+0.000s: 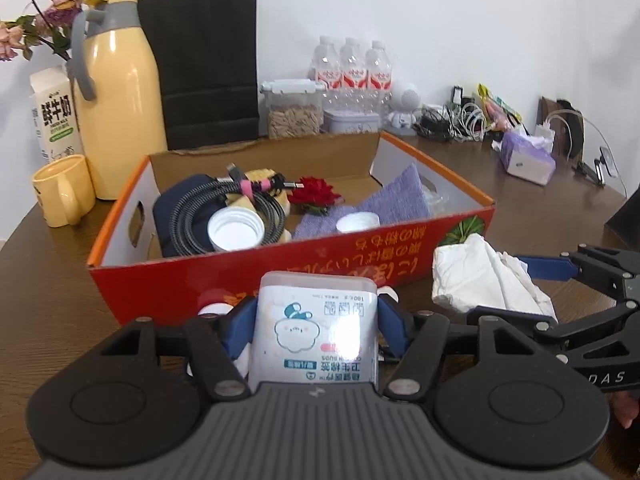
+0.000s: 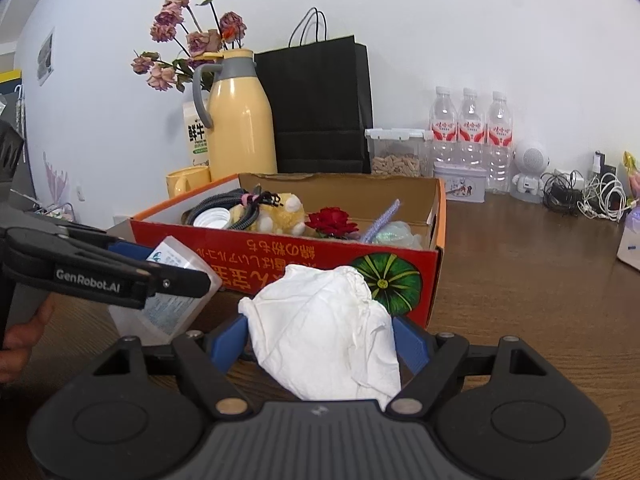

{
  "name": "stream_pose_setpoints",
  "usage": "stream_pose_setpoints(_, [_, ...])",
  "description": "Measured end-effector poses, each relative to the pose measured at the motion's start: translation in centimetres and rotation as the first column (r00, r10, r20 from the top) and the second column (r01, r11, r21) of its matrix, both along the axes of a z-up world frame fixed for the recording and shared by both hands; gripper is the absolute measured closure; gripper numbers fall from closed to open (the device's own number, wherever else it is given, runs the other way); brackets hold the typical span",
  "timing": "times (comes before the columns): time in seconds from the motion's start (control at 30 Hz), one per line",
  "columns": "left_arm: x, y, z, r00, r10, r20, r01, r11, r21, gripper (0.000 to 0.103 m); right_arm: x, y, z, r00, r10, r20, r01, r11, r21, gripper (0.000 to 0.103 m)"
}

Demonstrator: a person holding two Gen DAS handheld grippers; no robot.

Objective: Organize objects
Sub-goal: 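Carry the cotton-bud container and white cloth over the box and open both tools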

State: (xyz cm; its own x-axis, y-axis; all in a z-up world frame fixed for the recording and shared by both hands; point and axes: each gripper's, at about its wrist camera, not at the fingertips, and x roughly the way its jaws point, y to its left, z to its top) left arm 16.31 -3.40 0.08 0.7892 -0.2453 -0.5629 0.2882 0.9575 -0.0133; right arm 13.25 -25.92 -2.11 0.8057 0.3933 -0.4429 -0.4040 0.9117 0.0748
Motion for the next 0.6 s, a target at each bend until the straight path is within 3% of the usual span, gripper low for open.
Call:
stream_pose_setpoints(0.37, [-0.9, 0.7, 4.3, 0.994, 0.024, 0.109, -0.018, 0.998, -0.056, 0.038, -0.7, 0.8, 3.0, 0.996, 0.015, 0.089, -0.014, 1.000, -0.004, 0.025])
stream_pose_setpoints(0.6, [0.6, 0.4, 7.1, 0.986, 0.042, 0.164, -0.024, 0.994, -0.111, 0.038, 1.6, 2.2, 5.4, 0.989, 0.002, 0.145, -0.001, 1.000, -0.006, 0.025])
